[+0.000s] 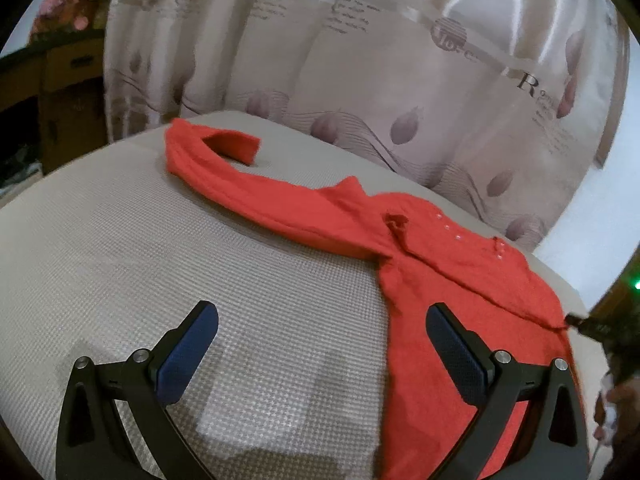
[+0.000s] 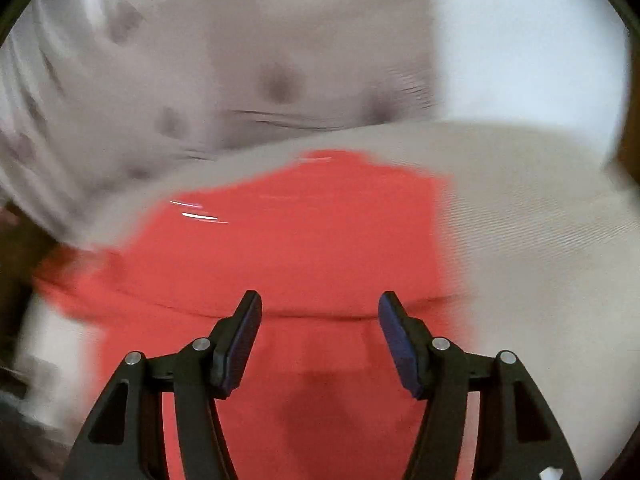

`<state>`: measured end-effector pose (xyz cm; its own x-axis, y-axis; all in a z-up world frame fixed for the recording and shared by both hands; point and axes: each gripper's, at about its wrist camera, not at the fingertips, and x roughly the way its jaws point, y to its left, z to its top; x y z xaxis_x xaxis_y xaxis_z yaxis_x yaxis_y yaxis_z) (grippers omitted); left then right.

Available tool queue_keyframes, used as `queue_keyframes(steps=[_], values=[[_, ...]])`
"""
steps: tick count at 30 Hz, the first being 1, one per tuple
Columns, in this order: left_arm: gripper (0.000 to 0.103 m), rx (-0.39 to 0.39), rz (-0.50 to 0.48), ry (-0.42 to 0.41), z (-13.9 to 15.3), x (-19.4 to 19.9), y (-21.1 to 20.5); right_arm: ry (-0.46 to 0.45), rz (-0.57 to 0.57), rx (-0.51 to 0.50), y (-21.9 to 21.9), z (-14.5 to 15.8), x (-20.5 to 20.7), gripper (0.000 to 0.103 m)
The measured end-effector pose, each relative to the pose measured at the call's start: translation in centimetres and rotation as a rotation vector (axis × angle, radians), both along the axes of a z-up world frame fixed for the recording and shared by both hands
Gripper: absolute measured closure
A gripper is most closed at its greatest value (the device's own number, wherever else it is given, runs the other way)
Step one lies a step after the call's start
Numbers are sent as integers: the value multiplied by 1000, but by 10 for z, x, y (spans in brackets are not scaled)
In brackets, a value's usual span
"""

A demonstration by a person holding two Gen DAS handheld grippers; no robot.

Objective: Fold small clothes
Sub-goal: 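Fold the held sleeve across the sweater body with the right gripper, then grasp the other sleeve cuff with the left gripper and lift it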

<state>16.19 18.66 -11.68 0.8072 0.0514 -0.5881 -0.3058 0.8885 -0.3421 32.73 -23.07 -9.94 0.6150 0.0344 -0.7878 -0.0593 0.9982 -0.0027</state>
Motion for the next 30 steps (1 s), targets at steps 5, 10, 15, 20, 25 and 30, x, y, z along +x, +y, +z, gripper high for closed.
queue_keyframes(steps=[5, 10, 15, 20, 25, 30], values=[[0, -115, 48, -8, 1, 0, 35, 78, -19, -42, -32, -27, 17, 47], [0, -103, 144, -13, 16, 10, 91, 31, -43, -62, -32, -33, 10, 49], [0, 158, 172, 7, 55, 54, 125, -17, -56, -27, -30, -32, 2, 47], [0, 439, -31, 137, 61, 132, 131, 0, -65, -20, -32, -35, 5, 41], [2, 570, -205, 306, 35, 191, 148, 6, -55, -24, -29, -36, 5, 35], [98, 436, -214, 479, -3, 217, 182, 14, -49, -20, -29, -37, 7, 33]])
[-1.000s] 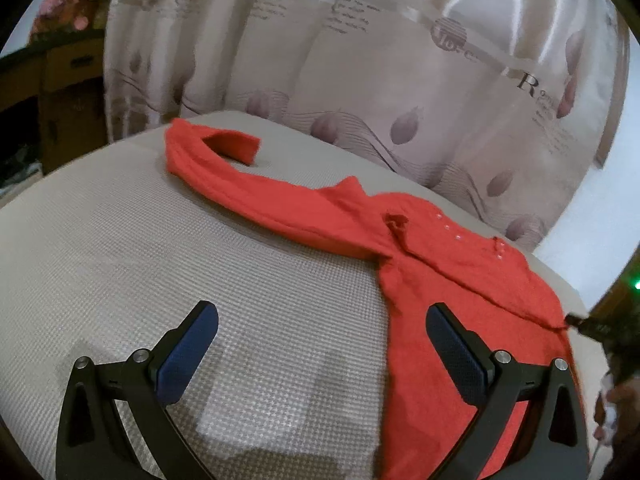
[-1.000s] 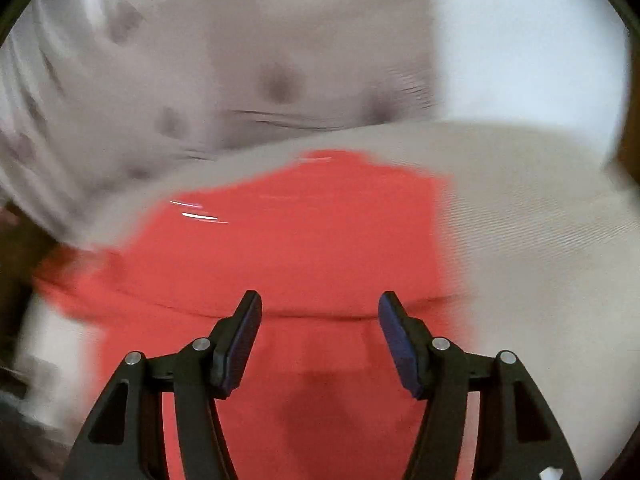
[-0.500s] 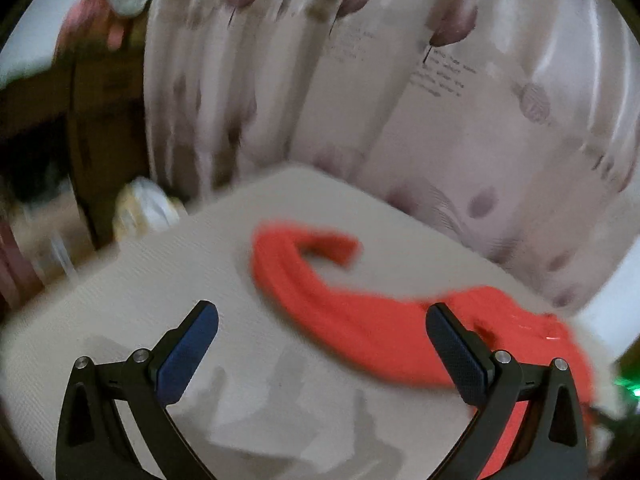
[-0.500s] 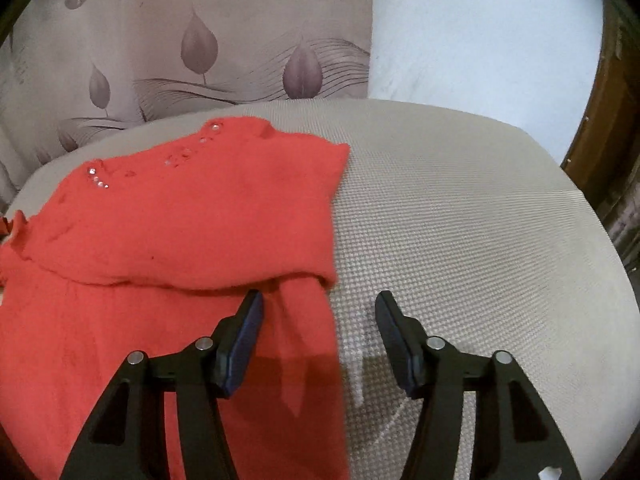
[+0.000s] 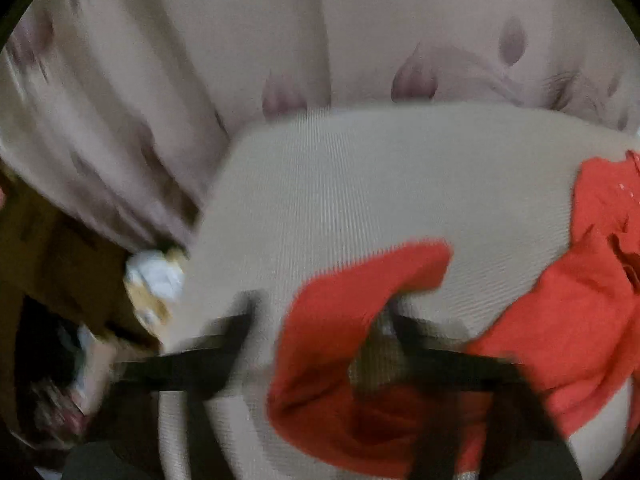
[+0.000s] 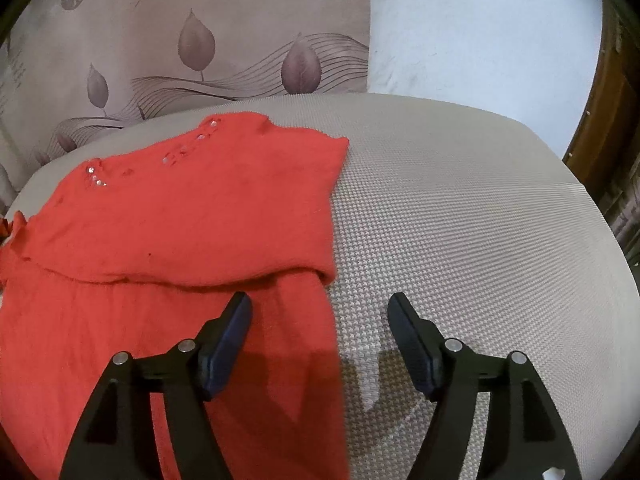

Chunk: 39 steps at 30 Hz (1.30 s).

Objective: Fold small clothes
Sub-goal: 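Grasp the other sleeve cuff with the left gripper and lift it, then fold the held sleeve across the sweater body with the left gripper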

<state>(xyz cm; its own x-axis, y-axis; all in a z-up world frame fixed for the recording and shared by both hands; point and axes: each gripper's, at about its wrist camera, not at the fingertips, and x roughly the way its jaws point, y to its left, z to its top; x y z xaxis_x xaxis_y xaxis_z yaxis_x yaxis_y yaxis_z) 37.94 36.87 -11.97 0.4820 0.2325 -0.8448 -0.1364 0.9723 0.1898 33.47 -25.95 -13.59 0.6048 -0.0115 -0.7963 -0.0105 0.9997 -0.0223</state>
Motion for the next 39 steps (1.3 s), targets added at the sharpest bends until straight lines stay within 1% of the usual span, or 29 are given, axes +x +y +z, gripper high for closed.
queue_keyframes(steps=[1, 3, 4, 6, 8, 11, 12, 13, 14, 15, 16, 19, 21, 23, 25, 28, 29, 30, 32, 34, 35, 36, 37, 38, 39], values=[[96, -33, 61, 14, -7, -1, 9, 2, 0, 1, 0, 0, 1, 32], [97, -101, 108, -74, 1, -13, 16, 4, 0, 6, 0, 0, 1, 32], [97, -141, 144, -129, 11, -21, 19, 3, 0, 9, -1, 0, 1, 32], [97, -236, 192, -252, 40, -41, 18, 4, 1, 13, -1, 0, 1, 32], [97, -276, 188, -345, 74, -53, 6, 6, 3, 17, -1, -1, 1, 31], [97, -270, 116, -432, 130, -55, -33, 5, 6, 26, -2, 0, 1, 30], [97, -266, 76, -463, 151, -55, -54, 3, 6, 31, -2, 0, 1, 30], [97, -262, 52, -478, 164, -54, -70, -2, 5, 38, -3, 1, 0, 29], [97, -262, 8, -498, 181, -50, -93, -5, 4, 45, -4, 1, 0, 29], [97, -269, -23, -508, 191, -49, -110, -7, 4, 52, -5, 2, -1, 29], [97, -283, -73, -523, 204, -47, -137, -9, 4, 62, -6, 2, -1, 29], [97, -301, -212, -557, 223, -36, -211, -16, 5, 90, -9, 3, -1, 28], [97, -308, -295, -564, 221, -27, -257, -23, 7, 110, -11, 4, -2, 28], [97, -313, -384, -544, 210, -13, -310, -33, 6, 134, -14, 6, -3, 27], [96, -329, -454, -517, 187, 0, -352, -41, 5, 154, -17, 7, -4, 27], [95, -349, -562, -467, 141, 18, -406, -55, 2, 183, -20, 8, -6, 26], [94, -350, -584, -444, 132, 21, -421, -60, 3, 195, -22, 9, -7, 26], [94, -355, -609, -406, 116, 27, -437, -62, 4, 200, -22, 8, -7, 25], [93, -370, -644, -354, 93, 30, -453, -65, 7, 214, -23, 8, -7, 25], [93, -349, -649, -330, 83, 30, -466, -65, 10, 222, -24, 7, -8, 24], [91, -351, -646, -332, 81, 27, -466, -66, 12, 228, -24, 7, -8, 24], [82, -365, -637, -331, 83, 26, -464, -69, 15, 236, -25, 7, -8, 24], [60, -370, -629, -333, 86, 23, -458, -72, 16, 243, -26, 7, -9, 23], [49, -365, -613, -348, 88, 20, -455, -75, 17, 253, -27, 7, -9, 23], [35, -355, -587, -399, 96, 14, -446, -75, 16, 259, -28, 6, -9, 22]])
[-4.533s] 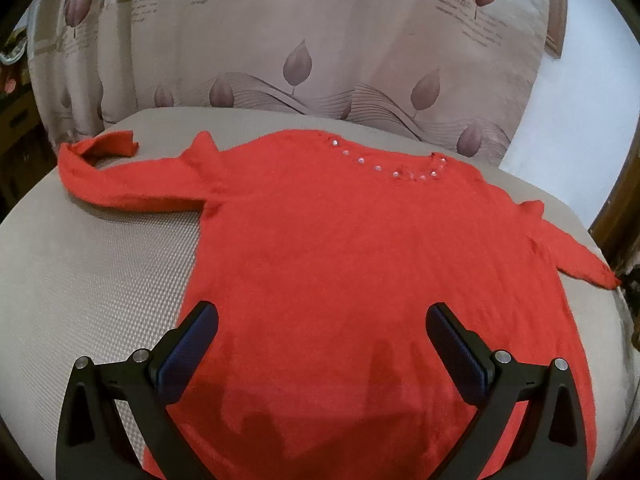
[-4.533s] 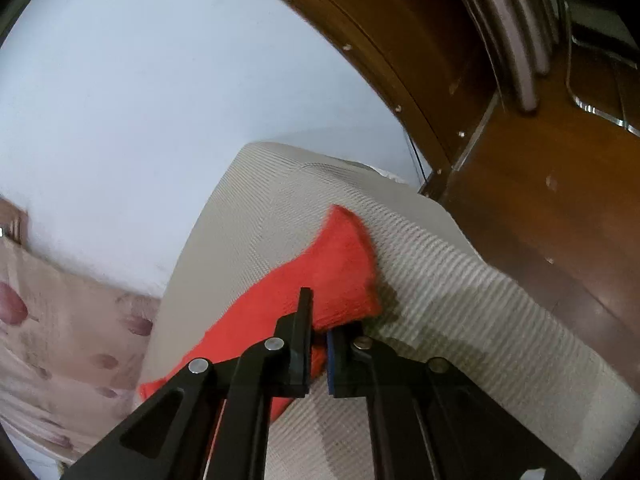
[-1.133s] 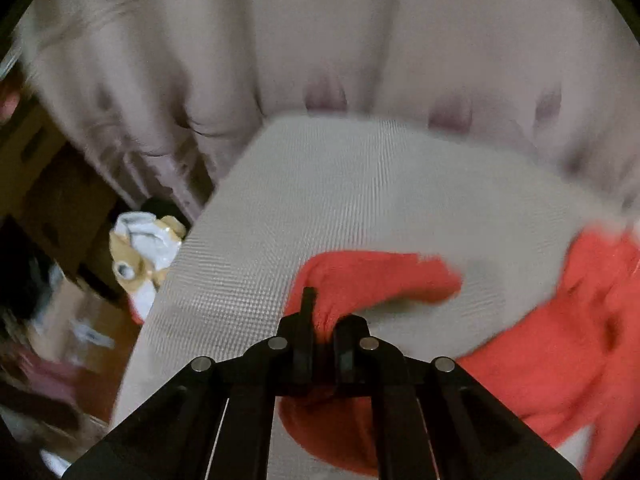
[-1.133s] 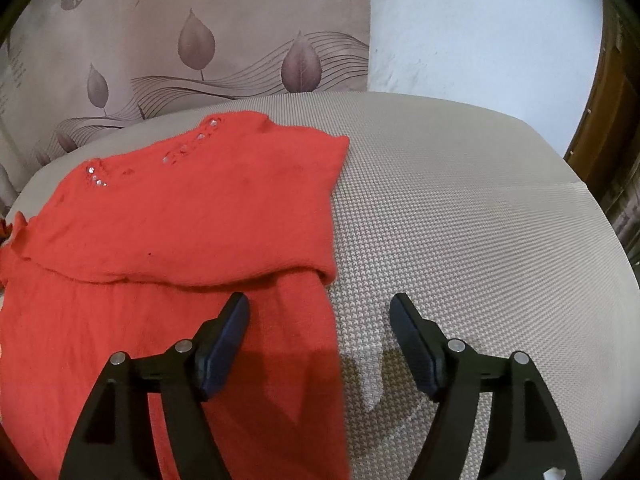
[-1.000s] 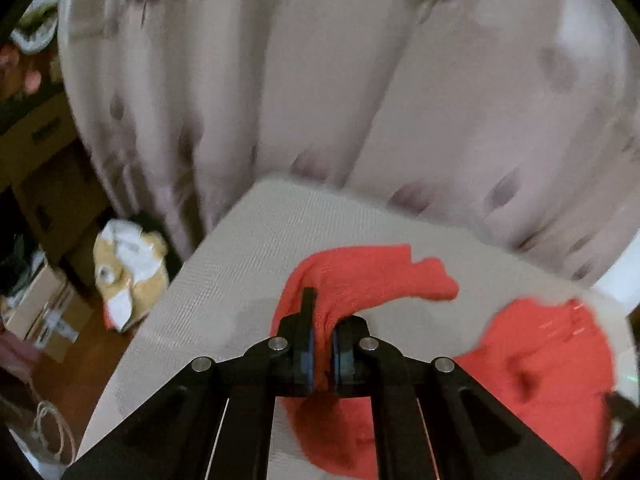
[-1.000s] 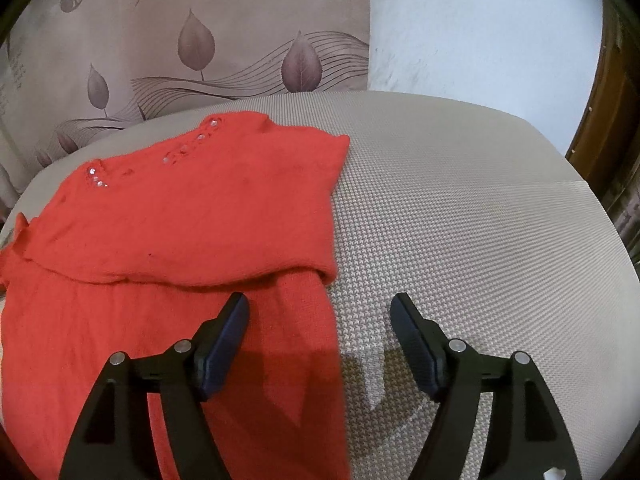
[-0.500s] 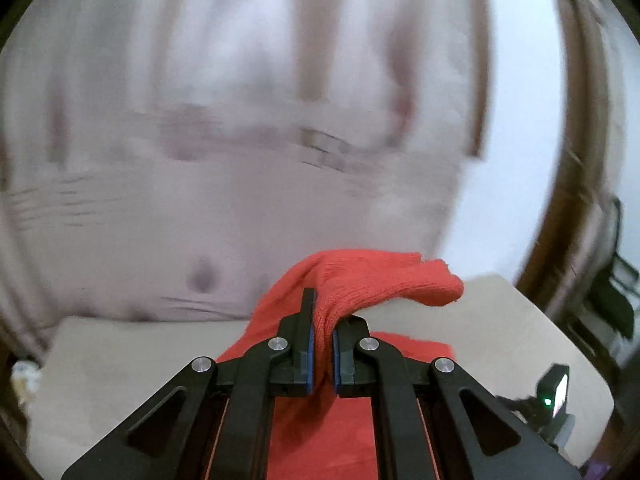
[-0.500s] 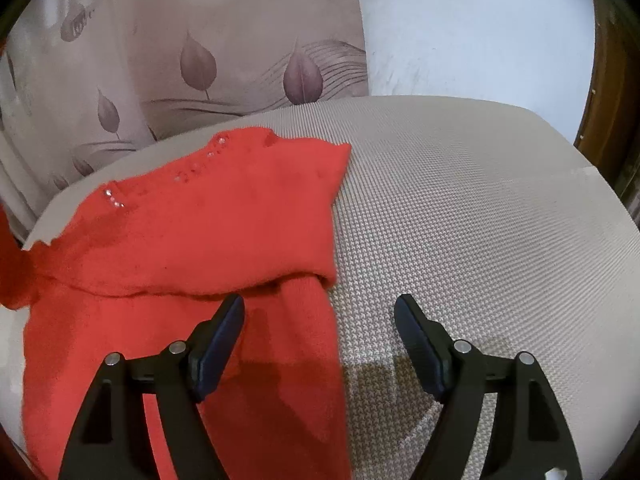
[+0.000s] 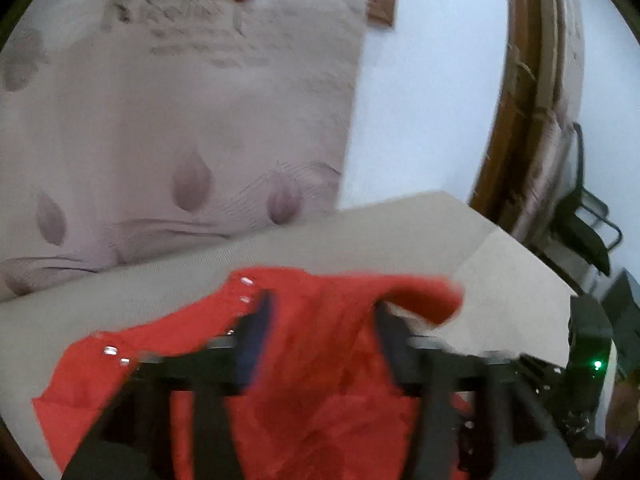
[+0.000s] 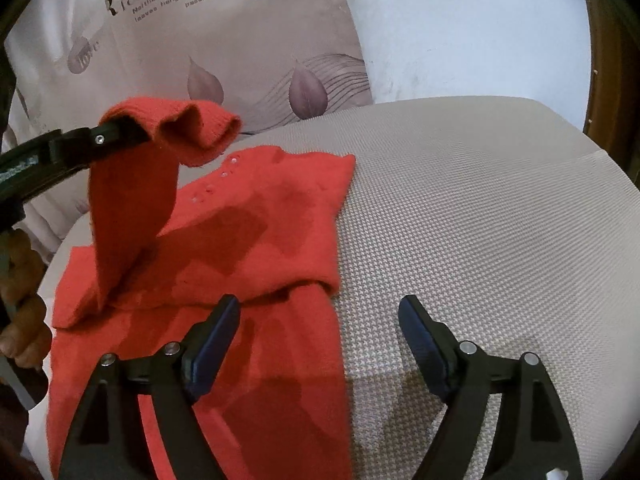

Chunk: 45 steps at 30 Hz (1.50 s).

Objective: Fold small clothes

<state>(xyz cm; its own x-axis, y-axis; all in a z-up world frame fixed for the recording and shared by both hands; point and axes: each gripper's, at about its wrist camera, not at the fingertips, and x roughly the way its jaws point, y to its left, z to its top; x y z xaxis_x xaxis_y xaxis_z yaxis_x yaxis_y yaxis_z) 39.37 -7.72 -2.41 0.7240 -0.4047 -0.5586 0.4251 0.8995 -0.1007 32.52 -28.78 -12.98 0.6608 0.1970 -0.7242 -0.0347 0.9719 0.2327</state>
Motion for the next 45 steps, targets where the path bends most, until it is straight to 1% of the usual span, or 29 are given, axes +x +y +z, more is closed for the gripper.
queue_keyframes(steps=[2, 3, 5, 7, 8, 10, 11, 14, 16, 18, 20, 21, 22, 23, 26, 27, 28, 29, 30, 31, 34, 35, 38, 39, 41, 42, 43, 44, 45], values=[[19, -22, 43, -53, 7, -10, 9, 2, 4, 14, -1, -1, 1, 22], [4, -24, 76, -61, 12, -14, 18, -1, 6, 21, -2, -1, 0, 22], [4, -53, 106, -83, 18, -25, 36, -21, 25, 58, -5, 1, -2, 22], [4, -85, 119, -70, 17, -40, 59, -37, 44, 95, -10, 4, -7, 22], [4, -76, 131, -57, 14, -46, 66, -43, 55, 133, -14, 8, -12, 22], [4, -38, 193, -17, -5, -65, 89, -35, 90, 202, -18, 12, -16, 22], [4, -42, 214, 1, -15, -73, 100, -25, 119, 255, -21, 15, -14, 22], [4, -58, 295, 63, -48, -98, 137, -5, 155, 315, -23, 23, 0, 22], [4, -117, 342, 109, -68, -109, 161, 23, 173, 369, -19, 27, 11, 22], [4, -157, 374, 130, -82, -116, 173, 64, 163, 419, -12, 30, 26, 22], [4, -194, 406, 165, -92, -120, 183, 134, 150, 462, 4, 28, 45, 22], [4, -228, 408, 169, -92, -121, 186, 154, 139, 459, 12, 28, 52, 22], [4, -251, 414, 167, -93, -121, 187, 178, 113, 424, 21, 28, 59, 22], [4, -256, 418, 173, -94, -120, 188, 198, 77, 366, 32, 28, 69, 22], [4, -269, 430, 226, -103, -116, 191, 224, 0, 243, 52, 25, 91, 22], [4, -285, 445, 240, -105, -116, 195, 238, -30, 212, 53, 21, 95, 28], [4, -308, 449, 243, -106, -117, 200, 247, -58, 194, 51, 17, 97, 54], [4, -330, 453, 238, -105, -121, 203, 255, -72, 198, 47, 13, 95, 72], [4, -348, 459, 231, -105, -123, 207, 261, -77, 211, 41, 9, 91, 97], [4, -363, 474, 227, -105, -126, 210, 246, -94, 239, 30, 5, 78, 96], [4, -400, 497, 236, -109, -127, 217, 202, -135, 259, 4, -1, 46, 96], [4, -407, 499, 238, -109, -127, 217, 188, -122, 298, -4, -5, 34, 96], [4, -411, 495, 237, -109, -126, 217, 181, -68, 370, -13, -12, 27, 96], [4, -408, 494, 233, -108, -126, 216, 157, -60, 402, -16, -9, 26, 89], [4, -396, 499, 227, -107, -126, 215, 130, -57, 444, -20, -3, 28, 88], [4, -391, 499, 227, -108, -125, 214, 119, -57, 468, -22, 2, 31, 84], [4, -389, 499, 228, -108, -123, 214, 116, -55, 479, -19, 6, 33, 74], [4, -385, 498, 230, -108, -123, 213, 117, -50, 483, -18, 10, 38, 67], [4, -380, 497, 230, -107, -123, 211, 120, -50, 475, -16, 14, 42, 53]])
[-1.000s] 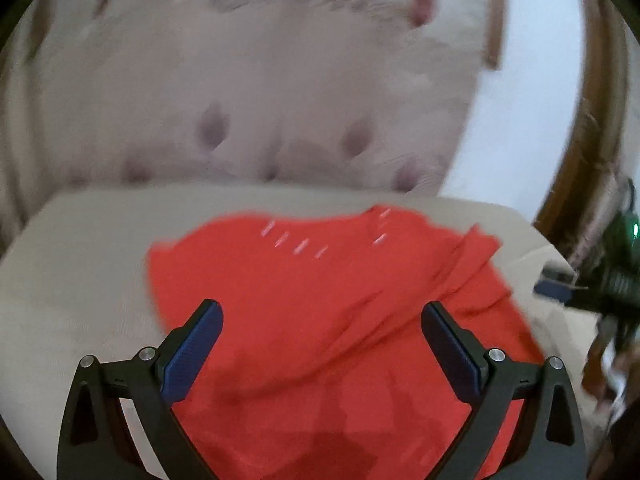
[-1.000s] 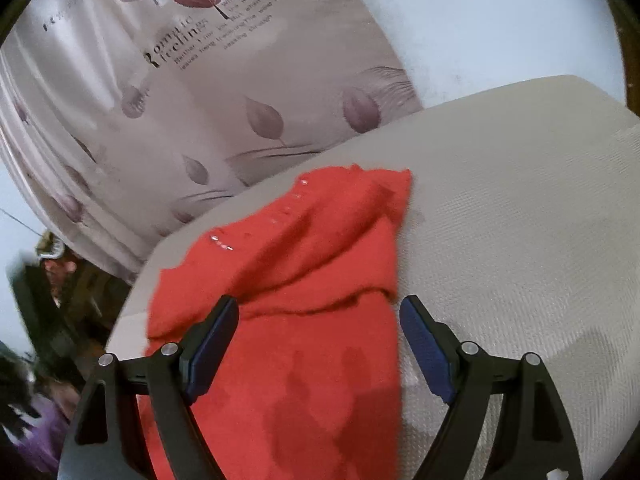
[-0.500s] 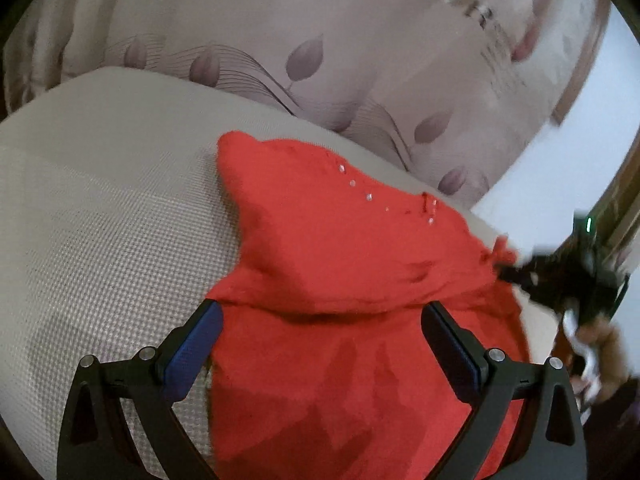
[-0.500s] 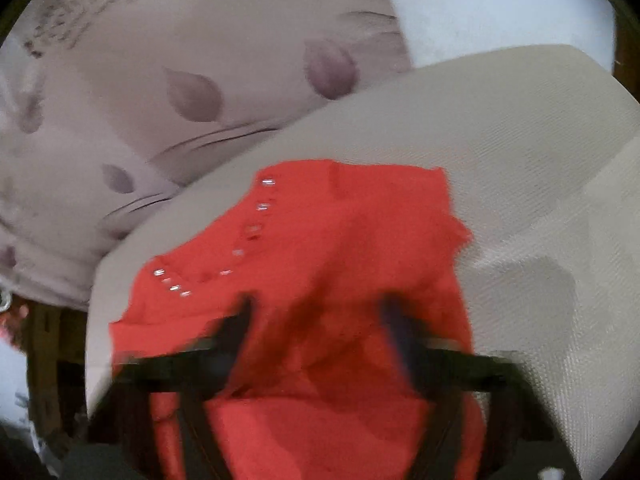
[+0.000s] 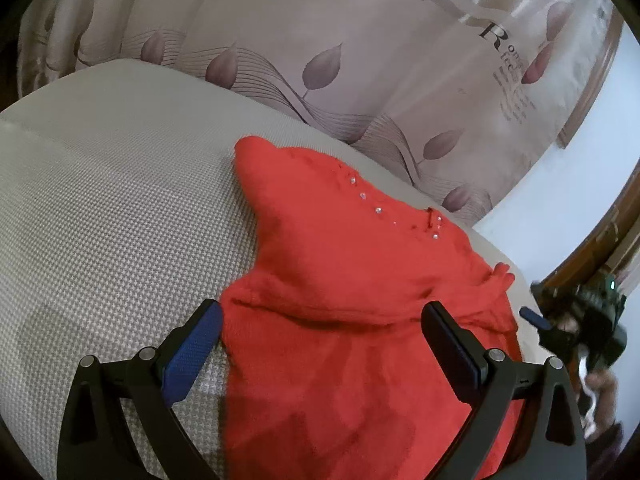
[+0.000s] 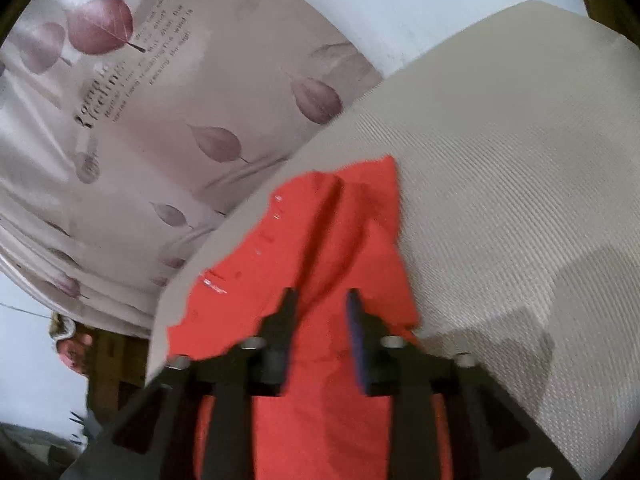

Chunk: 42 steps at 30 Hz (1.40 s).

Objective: Fold small clothes

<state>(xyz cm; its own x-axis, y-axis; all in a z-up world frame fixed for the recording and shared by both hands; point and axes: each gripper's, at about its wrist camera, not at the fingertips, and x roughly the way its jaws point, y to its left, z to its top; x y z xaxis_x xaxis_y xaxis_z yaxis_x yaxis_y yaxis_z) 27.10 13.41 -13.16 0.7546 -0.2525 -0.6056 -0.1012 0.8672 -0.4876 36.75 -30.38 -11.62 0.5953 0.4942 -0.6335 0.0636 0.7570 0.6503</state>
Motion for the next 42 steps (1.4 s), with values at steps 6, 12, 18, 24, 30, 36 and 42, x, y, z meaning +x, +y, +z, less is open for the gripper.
queue_keyframes(steps=[6, 12, 18, 24, 30, 36, 42], values=[[4, 9, -8, -3, 1, 1, -3, 62, -21, -158, 26, 12, 43, 38], [4, -2, -1, 4, -1, 0, -1, 177, -1, -215, 45, -19, 62, 97], [4, -22, 6, 15, -3, 1, 1, 130, -81, 43, -13, -33, 13, 98], [4, -22, 8, 13, -3, 1, 1, 127, -55, 144, -14, -37, 22, 98], [4, -20, 4, 16, -2, 0, 1, 137, -48, 153, -13, -32, 34, 55], [4, -26, 2, 22, -2, 1, 2, 178, -76, 13, -2, -14, 49, 29], [4, -35, 7, 21, -3, 1, 1, 192, -56, 81, -8, -22, 40, 87]])
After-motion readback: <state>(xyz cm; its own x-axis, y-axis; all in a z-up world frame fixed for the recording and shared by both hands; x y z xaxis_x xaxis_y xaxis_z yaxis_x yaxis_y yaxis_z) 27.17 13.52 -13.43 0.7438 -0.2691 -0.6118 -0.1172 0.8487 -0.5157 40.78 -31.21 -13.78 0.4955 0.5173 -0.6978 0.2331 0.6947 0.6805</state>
